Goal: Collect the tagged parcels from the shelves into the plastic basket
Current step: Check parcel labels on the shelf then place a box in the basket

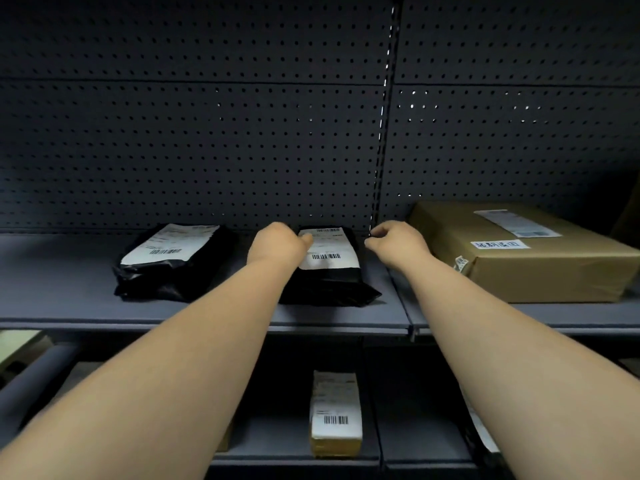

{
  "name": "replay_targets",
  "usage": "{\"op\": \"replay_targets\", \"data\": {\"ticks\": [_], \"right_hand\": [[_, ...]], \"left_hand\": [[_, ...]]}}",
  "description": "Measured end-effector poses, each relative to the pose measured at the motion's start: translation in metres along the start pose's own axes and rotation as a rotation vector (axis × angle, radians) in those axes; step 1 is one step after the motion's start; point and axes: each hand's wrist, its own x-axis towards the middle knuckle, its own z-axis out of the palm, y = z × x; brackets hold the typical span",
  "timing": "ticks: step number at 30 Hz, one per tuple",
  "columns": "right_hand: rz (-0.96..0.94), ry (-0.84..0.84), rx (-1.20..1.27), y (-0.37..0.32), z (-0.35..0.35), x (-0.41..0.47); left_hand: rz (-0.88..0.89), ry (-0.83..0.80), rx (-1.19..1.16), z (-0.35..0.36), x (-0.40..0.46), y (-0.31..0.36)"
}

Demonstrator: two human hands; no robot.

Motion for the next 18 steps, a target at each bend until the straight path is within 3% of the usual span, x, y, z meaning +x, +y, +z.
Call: {"op": "replay_targets", "data": {"ticks": [4,8,18], "right_hand": [[0.251,-0.112,0.415,0.001,0.012,0.009],[0.431,-0.193,0.651,0.000,0.022,0.015],[0.551,-0.318,0.843,-0.003,0.036,0.020]], "left_hand": [[-0.201,-0.020,-0.392,0.009,0.004,-0.002],[-0.318,-0.081,-0.568,0.016,0.007,-0.006],[-0.386,-0.145,-0.650,0.021,0.019,-0.012]]}}
